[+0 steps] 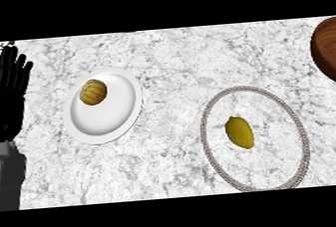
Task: Pick the cupcake from the placemat and place it in the bowl
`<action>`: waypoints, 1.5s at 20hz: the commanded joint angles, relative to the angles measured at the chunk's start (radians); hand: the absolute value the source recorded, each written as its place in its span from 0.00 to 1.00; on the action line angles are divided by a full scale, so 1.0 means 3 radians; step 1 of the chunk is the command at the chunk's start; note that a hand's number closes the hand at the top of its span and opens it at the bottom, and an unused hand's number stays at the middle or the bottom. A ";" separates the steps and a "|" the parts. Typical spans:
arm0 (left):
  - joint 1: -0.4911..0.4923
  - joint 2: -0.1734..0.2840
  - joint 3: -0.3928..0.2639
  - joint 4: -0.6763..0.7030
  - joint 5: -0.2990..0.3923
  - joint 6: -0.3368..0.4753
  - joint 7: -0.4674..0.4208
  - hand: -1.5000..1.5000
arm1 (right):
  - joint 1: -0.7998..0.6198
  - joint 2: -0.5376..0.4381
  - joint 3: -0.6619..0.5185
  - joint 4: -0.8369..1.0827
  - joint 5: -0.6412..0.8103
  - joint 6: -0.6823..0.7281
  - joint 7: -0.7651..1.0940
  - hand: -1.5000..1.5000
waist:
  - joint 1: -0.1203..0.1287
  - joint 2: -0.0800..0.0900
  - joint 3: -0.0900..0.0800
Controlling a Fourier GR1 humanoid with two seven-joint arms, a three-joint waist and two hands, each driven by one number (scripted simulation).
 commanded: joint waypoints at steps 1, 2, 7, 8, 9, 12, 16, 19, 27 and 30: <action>-0.0036 0.0007 0.0013 0.0067 -0.0006 -0.0015 -0.0075 0.50 | -0.0123 0.0217 -0.0069 0.0304 0.0000 -0.0146 0.0310 1.00 | 0.0013 0.0026 0.0002; -0.0025 -0.0076 -0.0067 -0.0006 -0.0025 0.0025 -0.0012 0.50 | -0.0108 0.0313 -0.0099 0.0353 -0.0018 -0.0261 0.0389 0.00 | 0.0033 0.0030 0.0006; -0.0033 -0.0035 -0.0027 0.0035 0.0003 -0.0022 -0.0055 0.50 | -0.0133 0.0386 -0.0327 0.0563 -0.0260 0.0071 0.0270 0.00 | 0.0001 0.0024 0.0008; 0.0030 0.0013 0.0005 -0.0079 0.0010 -0.0023 -0.0015 0.50 | -0.0177 0.0279 -0.0433 0.0591 -0.0366 0.0211 0.0229 0.00 | 0.0036 0.0019 0.0012; -0.0051 -0.0001 0.0005 0.0077 -0.0011 -0.0019 -0.0083 0.50 | -0.0227 0.0449 -0.0478 0.0575 -0.0416 0.0131 0.0261 0.00 | -0.0013 0.0021 0.0006; -0.0043 -0.0034 -0.0016 -0.0033 -0.0021 0.0043 -0.0002 0.50 | -0.0264 0.0368 -0.0747 0.0590 -0.0673 0.0074 0.0201 0.00 | -0.0004 0.0015 0.0010; 0.0024 -0.0041 -0.0002 0.0076 -0.0029 0.0012 -0.0101 0.50 | -0.0123 0.0257 -0.1037 0.0602 -0.0940 -0.0190 0.0086 0.00 | -0.0021 0.0039 0.0013; 0.0019 0.0021 0.0061 0.0013 0.0065 -0.0052 -0.0042 0.50 | -0.0232 -0.0070 -0.1211 0.0641 -0.1098 -0.0082 0.0325 0.00 | 0.0031 0.0049 0.0017; -0.0052 -0.0022 0.0035 0.0006 0.0003 0.0033 -0.0075 0.50 | 0.0102 -0.0411 -0.1523 0.0776 -0.1400 0.0169 0.0353 0.00 | -0.0047 0.0071 0.0036; 0.0032 -0.0062 0.0025 0.0008 -0.0016 0.0064 -0.0078 0.50 | 0.0217 -0.0537 -0.1605 0.0771 -0.1484 0.0342 0.0295 0.00 | -0.0061 0.0060 0.0040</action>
